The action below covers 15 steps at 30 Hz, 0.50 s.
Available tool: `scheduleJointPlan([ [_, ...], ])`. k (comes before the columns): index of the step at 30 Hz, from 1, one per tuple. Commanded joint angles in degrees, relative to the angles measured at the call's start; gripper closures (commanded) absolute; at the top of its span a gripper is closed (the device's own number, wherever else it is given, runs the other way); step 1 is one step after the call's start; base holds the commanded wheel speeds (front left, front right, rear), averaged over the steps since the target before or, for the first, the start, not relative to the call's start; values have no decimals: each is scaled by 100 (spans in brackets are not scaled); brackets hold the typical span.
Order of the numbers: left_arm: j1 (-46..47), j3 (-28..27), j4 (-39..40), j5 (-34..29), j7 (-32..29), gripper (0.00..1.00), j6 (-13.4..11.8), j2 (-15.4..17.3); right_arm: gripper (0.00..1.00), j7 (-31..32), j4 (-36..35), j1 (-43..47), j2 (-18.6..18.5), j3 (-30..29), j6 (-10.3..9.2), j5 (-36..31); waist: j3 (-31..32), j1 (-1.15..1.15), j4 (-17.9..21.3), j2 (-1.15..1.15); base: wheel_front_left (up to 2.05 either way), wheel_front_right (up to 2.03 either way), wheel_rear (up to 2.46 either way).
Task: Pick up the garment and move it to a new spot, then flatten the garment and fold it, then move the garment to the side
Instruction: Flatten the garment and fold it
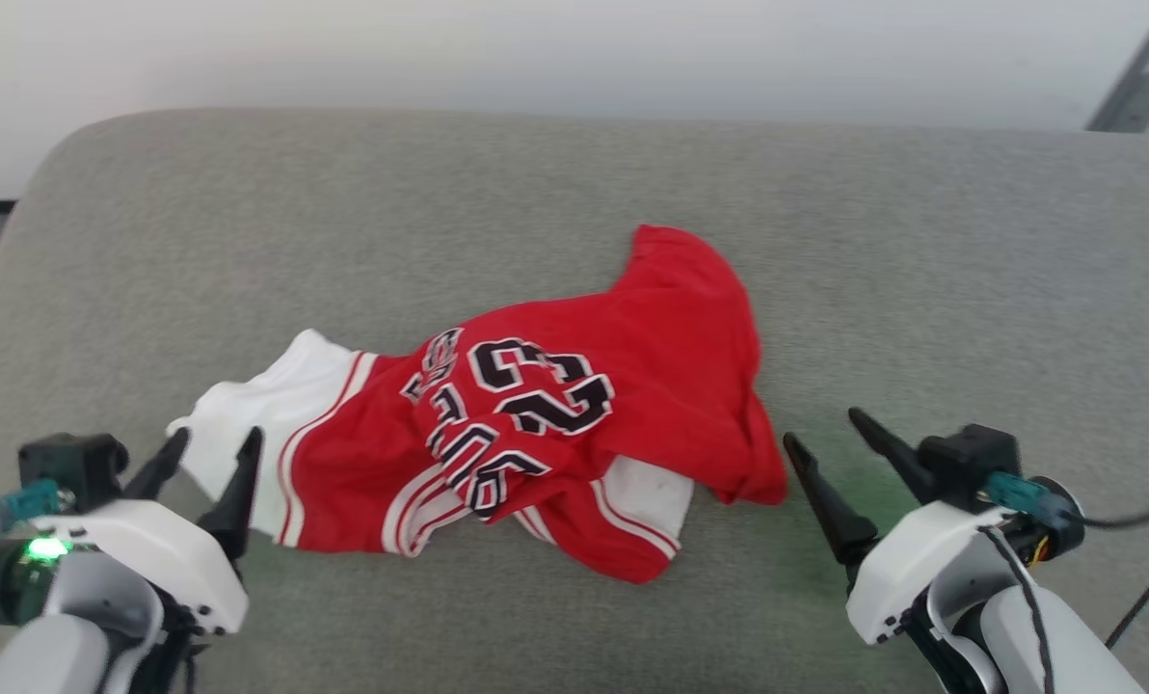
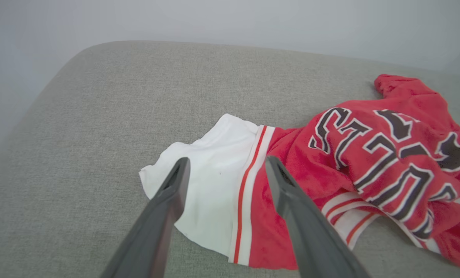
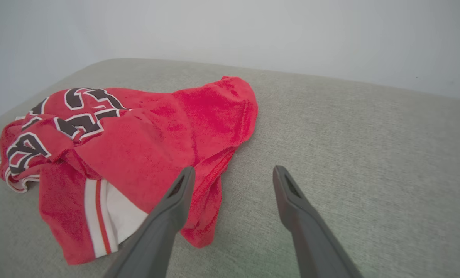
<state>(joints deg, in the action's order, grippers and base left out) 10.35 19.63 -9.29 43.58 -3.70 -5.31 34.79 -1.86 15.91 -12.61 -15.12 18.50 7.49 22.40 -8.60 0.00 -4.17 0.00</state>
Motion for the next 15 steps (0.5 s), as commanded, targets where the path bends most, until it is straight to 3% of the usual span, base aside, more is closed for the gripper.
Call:
scheduleJointPlan([
  [1,-82,-4,13,-78,233,0,-35,-98,0,226,54,-99,-75,129,0,67,-29,0,-174,0,0,0,0],
  [15,-232,165,-211,-406,1630,0,89,-808,0,1911,640,-708,-470,824,0,348,-152,0,-865,0,0,0,0],
])
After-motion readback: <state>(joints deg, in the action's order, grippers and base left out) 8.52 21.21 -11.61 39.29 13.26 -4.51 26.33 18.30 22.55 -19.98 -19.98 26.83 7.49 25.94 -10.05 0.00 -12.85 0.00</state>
